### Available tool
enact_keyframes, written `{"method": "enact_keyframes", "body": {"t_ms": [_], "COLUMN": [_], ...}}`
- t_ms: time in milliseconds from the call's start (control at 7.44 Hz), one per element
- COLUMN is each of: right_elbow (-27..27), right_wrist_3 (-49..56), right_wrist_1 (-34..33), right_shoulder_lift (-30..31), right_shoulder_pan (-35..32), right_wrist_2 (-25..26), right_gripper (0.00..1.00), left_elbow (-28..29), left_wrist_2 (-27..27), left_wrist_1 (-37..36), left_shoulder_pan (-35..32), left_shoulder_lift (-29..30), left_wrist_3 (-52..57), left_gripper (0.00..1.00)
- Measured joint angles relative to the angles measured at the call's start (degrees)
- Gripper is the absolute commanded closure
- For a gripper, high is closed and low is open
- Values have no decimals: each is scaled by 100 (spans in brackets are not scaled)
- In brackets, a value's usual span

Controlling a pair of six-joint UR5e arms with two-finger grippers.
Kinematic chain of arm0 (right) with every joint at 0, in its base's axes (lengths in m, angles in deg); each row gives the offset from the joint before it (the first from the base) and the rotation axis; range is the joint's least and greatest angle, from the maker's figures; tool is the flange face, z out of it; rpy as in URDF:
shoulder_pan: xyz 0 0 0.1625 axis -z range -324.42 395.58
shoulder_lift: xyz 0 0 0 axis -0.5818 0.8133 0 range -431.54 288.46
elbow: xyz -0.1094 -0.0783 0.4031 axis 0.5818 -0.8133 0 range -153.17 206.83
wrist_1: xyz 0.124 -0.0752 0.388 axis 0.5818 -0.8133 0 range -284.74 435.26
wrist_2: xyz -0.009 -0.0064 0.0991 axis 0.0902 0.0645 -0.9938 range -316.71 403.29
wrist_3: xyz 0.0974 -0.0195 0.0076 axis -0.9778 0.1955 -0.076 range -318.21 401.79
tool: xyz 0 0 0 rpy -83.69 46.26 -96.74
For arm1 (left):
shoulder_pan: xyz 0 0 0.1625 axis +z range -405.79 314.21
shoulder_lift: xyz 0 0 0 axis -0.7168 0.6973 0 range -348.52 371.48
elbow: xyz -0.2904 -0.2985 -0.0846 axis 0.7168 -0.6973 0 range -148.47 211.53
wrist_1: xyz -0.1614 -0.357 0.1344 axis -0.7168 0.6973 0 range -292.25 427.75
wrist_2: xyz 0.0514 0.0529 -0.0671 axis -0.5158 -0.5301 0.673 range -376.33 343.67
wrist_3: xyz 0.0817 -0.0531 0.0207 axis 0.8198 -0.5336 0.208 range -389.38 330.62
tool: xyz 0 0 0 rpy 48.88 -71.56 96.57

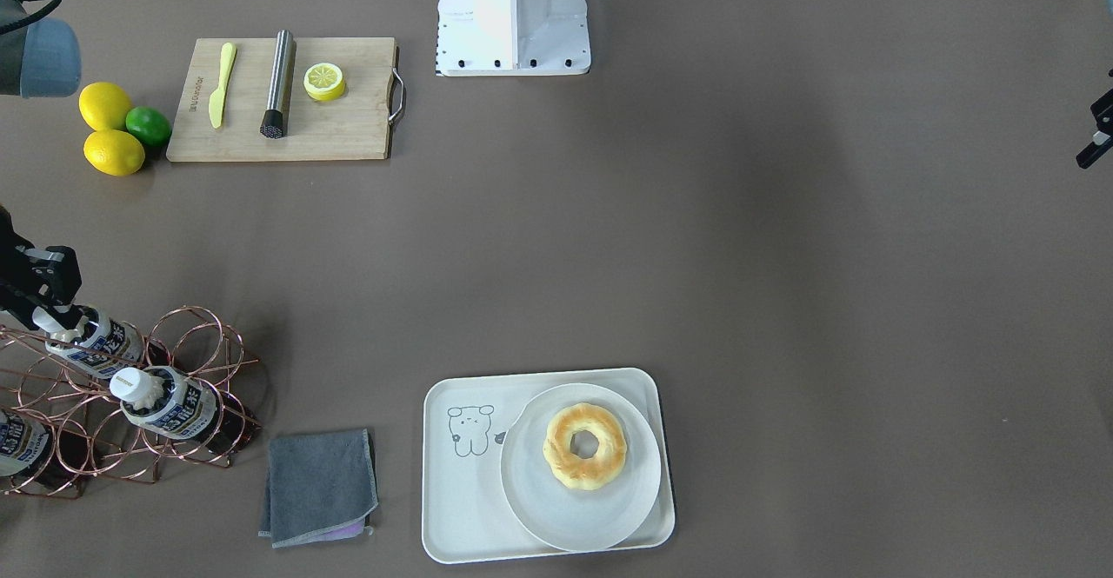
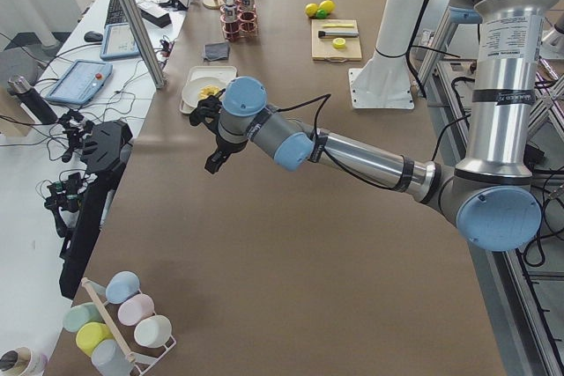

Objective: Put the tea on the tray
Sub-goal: 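Move the right gripper over the copper rack and grasp a tea bottle's cap, then lift the tea bottle out of the rack and carry it toward the tray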

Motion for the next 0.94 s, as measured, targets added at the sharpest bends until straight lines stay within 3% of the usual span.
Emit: {"method": "enact_keyframes", "body": {"t_ms": [403, 941], "right_elbow": [103, 740], "right_wrist_3": [141, 669], "right_wrist_1": [-164, -1924], "right_shoulder_lift": [-29, -665], "right_shoulder_pan": [-184, -647], "right_wrist_2": [-118, -418], "right_gripper": [100, 100], "left_elbow": [0, 6], "left_wrist_2": [0, -4], "left_wrist_1": [0, 0], "left_shoulder_pan": [2, 97], "left_shoulder_lift": [5, 21], "left_wrist_3": [0, -13], "left_gripper": [1, 1]}}
